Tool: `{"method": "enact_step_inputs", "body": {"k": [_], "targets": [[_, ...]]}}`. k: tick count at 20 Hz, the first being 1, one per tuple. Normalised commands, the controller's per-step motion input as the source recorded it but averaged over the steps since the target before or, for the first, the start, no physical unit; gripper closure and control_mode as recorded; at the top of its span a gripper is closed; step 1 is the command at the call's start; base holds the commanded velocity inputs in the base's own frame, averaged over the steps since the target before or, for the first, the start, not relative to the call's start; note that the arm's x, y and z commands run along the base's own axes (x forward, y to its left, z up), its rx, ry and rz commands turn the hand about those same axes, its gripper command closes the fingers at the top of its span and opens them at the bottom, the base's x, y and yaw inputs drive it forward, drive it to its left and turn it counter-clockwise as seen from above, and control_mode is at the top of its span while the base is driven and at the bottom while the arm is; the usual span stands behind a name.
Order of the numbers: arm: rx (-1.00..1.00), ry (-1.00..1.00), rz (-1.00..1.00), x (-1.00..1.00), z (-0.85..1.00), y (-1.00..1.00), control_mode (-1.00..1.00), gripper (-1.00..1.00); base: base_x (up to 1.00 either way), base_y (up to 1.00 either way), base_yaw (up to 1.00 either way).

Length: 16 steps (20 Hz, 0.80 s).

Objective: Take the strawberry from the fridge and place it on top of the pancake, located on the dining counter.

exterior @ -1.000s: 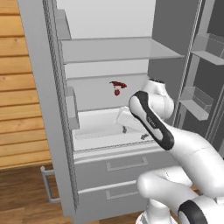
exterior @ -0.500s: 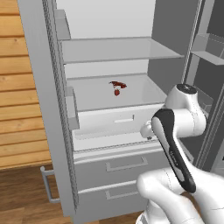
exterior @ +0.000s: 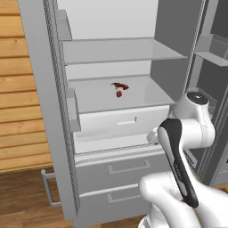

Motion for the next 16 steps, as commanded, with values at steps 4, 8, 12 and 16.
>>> {"method": "enact_step_inputs", "body": {"k": [4, 8, 12, 16], "targets": [[-0.25, 0.14, -0.3, 0.03, -0.02, 0.0, -1.0, -1.0, 0.0, 0.0, 0.0], [-0.04, 0.05, -0.23, 0.0, -0.44, -0.01, -1.0, -1.0, 0.0, 0.0, 0.0], [0.0, -0.01, -0.01, 0.0, -0.17, -0.03, -1.0, -1.0, 0.0, 0.0, 0.0], [0.0, 0.0, 0.0, 0.0, 0.0, 0.0, -1.0, -1.0, 0.0, 0.0, 0.0]]}}
